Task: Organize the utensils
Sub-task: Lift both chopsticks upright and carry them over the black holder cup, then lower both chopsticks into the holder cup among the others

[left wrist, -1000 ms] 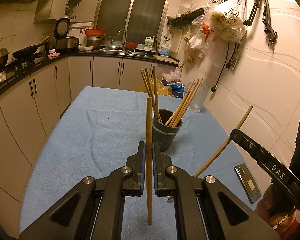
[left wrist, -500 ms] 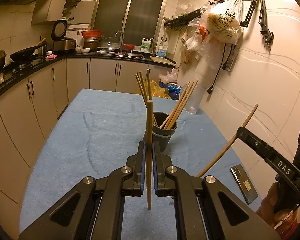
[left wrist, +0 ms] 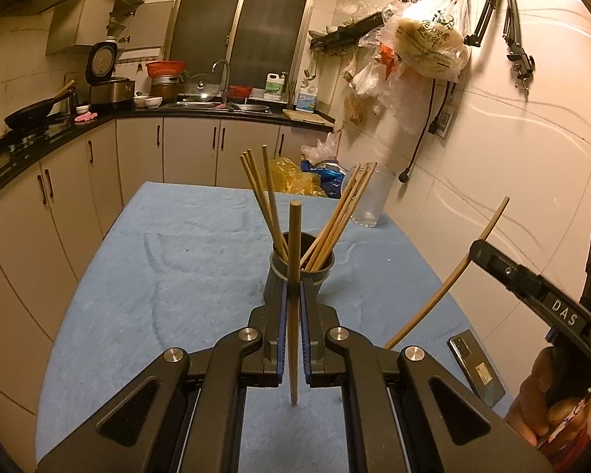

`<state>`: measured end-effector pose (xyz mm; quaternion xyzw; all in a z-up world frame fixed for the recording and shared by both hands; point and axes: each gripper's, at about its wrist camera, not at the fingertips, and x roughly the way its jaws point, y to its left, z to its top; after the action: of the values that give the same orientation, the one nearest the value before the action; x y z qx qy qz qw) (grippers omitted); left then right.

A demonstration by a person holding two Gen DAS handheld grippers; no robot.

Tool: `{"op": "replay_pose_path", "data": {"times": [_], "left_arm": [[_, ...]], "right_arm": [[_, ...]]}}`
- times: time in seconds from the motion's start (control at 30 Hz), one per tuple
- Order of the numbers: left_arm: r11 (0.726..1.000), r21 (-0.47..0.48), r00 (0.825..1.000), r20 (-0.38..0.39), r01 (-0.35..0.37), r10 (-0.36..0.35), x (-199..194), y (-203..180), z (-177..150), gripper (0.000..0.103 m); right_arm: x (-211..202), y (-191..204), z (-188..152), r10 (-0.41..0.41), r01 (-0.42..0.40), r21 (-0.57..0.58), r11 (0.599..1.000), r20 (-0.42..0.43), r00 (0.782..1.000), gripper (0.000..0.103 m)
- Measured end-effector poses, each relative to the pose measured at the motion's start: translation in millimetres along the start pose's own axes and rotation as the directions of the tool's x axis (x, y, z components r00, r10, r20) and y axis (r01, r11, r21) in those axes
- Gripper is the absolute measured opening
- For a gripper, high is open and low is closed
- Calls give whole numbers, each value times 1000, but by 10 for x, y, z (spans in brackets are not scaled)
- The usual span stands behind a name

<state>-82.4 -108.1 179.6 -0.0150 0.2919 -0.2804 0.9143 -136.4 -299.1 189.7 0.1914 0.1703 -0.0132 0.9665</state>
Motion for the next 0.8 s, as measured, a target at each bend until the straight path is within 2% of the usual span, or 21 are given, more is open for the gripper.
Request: {"op": "replay_pose_path", "data": {"times": [0.37, 0.8], "left_arm": [[1000, 22, 998, 50, 20, -21, 0, -43, 333, 6], [998, 54, 986, 161, 43, -51, -86, -127, 1008, 6]], "right_arm": [[47, -56, 383, 6, -6, 6, 1000, 52, 999, 7], [317, 24, 833, -5, 4, 13, 1000, 92, 996, 7]]}}
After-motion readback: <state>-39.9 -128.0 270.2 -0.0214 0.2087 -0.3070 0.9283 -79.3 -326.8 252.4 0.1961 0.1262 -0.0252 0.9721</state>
